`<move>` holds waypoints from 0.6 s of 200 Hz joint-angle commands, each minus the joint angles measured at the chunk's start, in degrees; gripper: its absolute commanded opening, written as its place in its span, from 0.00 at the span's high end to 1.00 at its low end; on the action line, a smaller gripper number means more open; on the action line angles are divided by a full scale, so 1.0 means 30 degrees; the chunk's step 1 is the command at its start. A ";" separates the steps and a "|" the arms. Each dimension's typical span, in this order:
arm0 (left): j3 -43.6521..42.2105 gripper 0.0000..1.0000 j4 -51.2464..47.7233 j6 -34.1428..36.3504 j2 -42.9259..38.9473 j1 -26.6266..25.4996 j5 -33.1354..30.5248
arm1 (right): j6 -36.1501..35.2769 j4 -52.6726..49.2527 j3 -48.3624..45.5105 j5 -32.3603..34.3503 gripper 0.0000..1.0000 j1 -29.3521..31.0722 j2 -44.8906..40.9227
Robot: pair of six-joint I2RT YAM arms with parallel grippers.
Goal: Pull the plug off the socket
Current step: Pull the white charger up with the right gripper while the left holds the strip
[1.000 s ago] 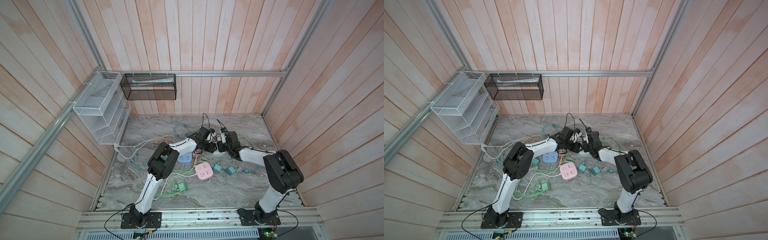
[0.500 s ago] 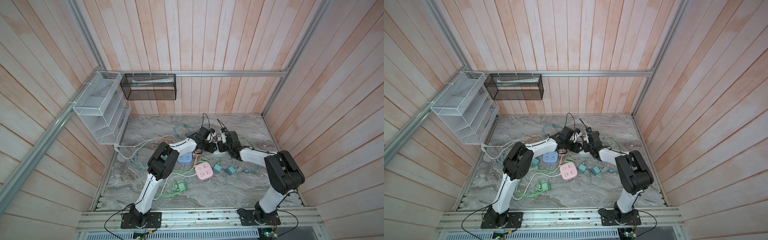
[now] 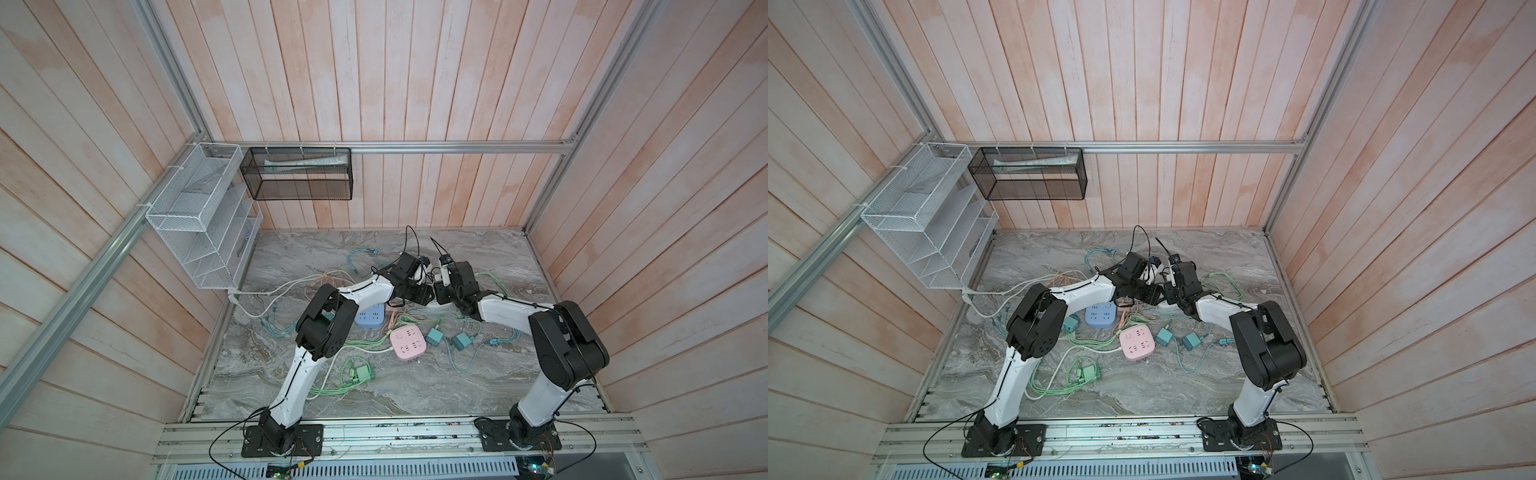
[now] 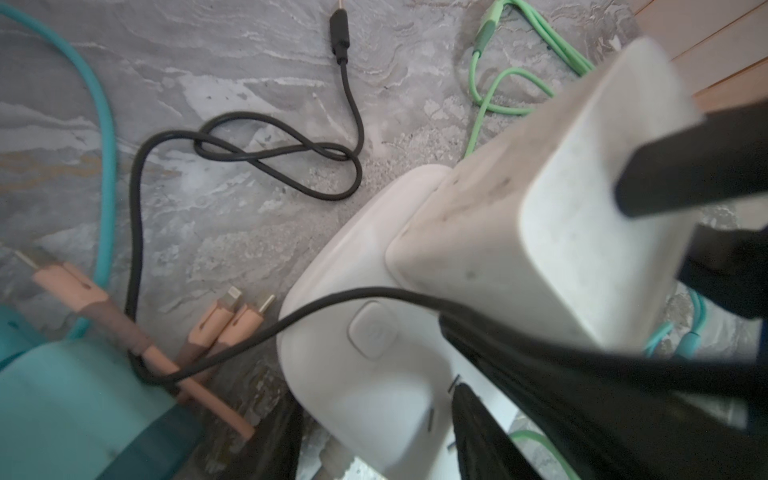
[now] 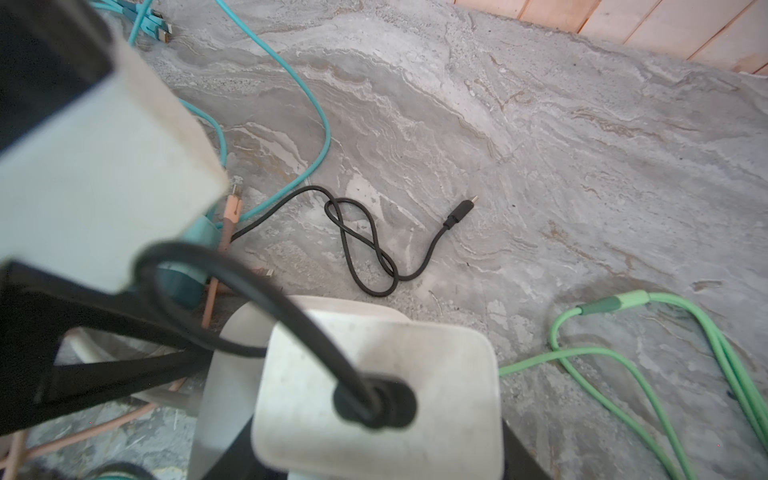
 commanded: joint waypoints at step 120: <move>-0.0590 0.42 -0.2436 0.0024 0.2086 0.0232 -0.0883 | 0.0516 0.2582 -0.0123 -0.0806 0.81 0.0912 -0.0124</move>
